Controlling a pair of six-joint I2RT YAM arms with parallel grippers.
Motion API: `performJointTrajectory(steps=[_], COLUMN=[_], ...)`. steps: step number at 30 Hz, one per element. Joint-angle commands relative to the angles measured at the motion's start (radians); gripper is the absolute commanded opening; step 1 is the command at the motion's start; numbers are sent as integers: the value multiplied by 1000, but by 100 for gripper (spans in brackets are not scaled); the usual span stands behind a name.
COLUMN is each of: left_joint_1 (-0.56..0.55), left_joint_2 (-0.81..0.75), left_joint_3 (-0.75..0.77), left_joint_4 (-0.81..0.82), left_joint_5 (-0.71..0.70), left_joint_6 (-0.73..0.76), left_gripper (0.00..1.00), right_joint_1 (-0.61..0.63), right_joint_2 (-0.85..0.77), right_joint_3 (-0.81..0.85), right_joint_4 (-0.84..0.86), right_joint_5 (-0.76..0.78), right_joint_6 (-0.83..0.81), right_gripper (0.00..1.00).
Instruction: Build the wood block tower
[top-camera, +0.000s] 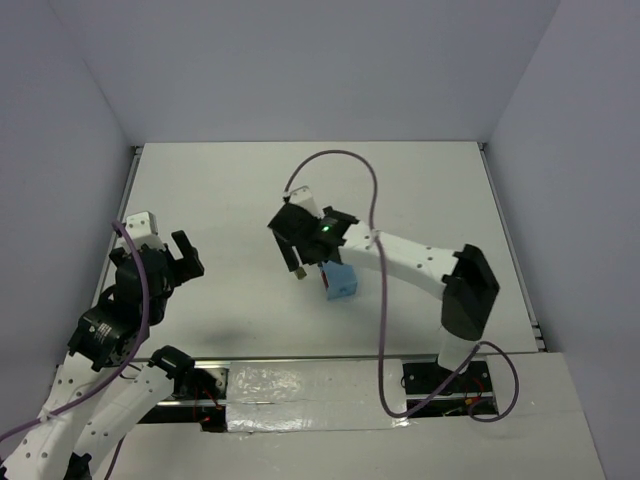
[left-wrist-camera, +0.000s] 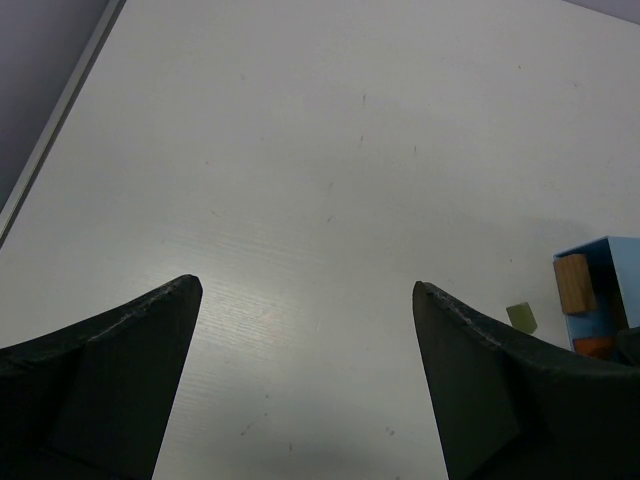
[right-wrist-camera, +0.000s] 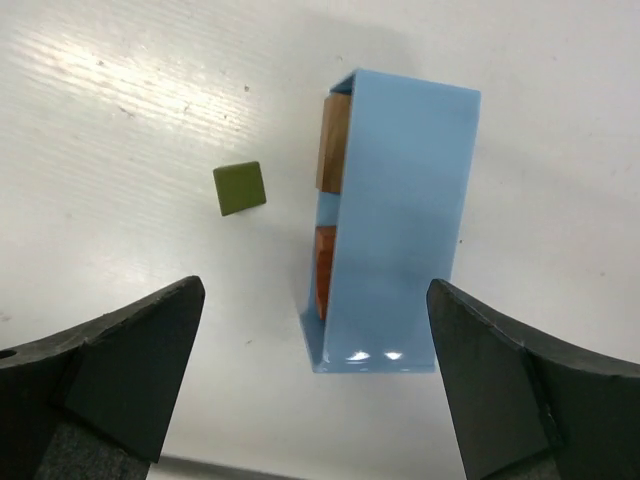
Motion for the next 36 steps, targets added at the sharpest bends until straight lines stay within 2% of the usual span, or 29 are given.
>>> performJointTrajectory(steps=[1,3,8,18,26,30,33,34,36], left_joint_1=[-4,-5,-5,-5,-5,-5,-5,-5,-5], left_joint_2=[9,13,22,26,23,20,20,22,22], left_joint_3=[-5,-5,-5,-9,-9,-11,-11,-11,-11], left_joint_4=[48,50,51,60,62,63,67,65,65], left_joint_5=[10,15,26,47,50,50,53,55,55], left_joint_6=[25,25,32,41,44,44,45,45,45], left_gripper=[99,99,100,99,100,99,100,99,99], right_joint_1=[-126,-207,-277,-311,-312,-312,-314,-314,-312], right_joint_2=[-142,-159,-153,-89,-30,-50,-63,-66,-73], right_joint_3=[-114,-185,-259,-289,-283,-303,-303,-302,-279], right_joint_4=[184,241,295,332,310,332,339,338,318], right_joint_5=[-284,-406,-467,-473,-418,-419,-422,-400,-377], right_joint_6=[-44,-64,-112,-115,-110,-110,-116,-116,-135], right_gripper=[100,100,100,100,98,98,82,68,60])
